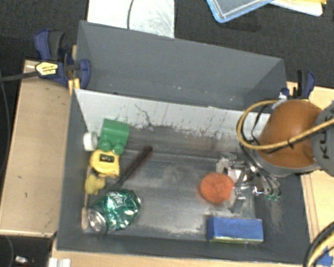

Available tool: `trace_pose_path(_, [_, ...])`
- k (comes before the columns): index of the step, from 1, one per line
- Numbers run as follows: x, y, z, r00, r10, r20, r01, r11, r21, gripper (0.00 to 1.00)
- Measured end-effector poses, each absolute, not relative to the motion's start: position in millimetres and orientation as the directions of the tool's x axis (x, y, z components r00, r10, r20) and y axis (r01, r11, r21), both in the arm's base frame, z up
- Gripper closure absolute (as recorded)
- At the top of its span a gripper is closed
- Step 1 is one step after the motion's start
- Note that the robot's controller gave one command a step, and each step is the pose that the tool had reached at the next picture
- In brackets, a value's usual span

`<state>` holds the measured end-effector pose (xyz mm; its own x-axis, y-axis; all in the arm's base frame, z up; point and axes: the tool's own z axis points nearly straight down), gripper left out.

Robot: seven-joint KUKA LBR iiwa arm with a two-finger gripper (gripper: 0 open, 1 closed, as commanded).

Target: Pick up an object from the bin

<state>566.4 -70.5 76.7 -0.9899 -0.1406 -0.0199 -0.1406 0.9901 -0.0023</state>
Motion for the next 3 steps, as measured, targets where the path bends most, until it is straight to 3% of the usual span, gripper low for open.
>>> trace_pose_path(1, [592.4,-45,71,-0.963,-0.267,-0.030,-0.267,0.964,-0.006,1.00])
trace_pose_path(2, [592.4,-45,71,-0.964,-0.266,-0.030,-0.266,0.964,-0.006,1.00])
trace_pose_path(3, [589.5,-42,132,-0.967,-0.254,-0.026,-0.254,0.967,-0.004,1.00])
